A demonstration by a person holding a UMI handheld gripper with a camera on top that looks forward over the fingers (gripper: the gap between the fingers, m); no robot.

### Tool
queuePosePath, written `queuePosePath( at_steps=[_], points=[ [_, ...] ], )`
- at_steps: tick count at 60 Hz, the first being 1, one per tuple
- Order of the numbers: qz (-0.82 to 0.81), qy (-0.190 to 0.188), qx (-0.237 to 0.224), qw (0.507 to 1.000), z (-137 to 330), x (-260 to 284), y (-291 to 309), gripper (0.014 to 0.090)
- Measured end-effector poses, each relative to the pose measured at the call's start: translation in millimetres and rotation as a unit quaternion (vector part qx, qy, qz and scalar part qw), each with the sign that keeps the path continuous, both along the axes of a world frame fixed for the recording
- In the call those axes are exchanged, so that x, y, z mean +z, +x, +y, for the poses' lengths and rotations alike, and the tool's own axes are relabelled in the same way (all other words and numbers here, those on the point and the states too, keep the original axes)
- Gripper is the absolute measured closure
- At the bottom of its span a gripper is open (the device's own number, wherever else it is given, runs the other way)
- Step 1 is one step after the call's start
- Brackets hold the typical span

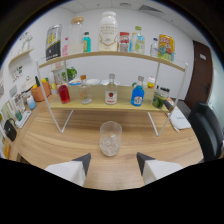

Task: Make me a cup of Mojito.

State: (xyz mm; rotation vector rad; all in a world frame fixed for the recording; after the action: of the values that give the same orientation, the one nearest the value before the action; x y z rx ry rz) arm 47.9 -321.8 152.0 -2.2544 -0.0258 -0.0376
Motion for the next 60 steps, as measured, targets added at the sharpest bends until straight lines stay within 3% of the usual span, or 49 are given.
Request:
queuePosePath(
  at_steps=[18, 35, 45, 60],
  points=[
    [0.005, -0.020, -0.003, 1.000, -19.9, -7.4, -2.5, 0.0189],
    [-0.013, -0.047, -0.017, 0.999, -48.2, -9.2, 58.7, 0.0188],
    [-0.009, -0.025, -0.030, 0.999, -19.6, 23.7, 108.2, 0.0188],
    [0.011, 0.011, -0.014, 1.000, 73.0, 56.6, 155.8, 0.0193]
  ],
)
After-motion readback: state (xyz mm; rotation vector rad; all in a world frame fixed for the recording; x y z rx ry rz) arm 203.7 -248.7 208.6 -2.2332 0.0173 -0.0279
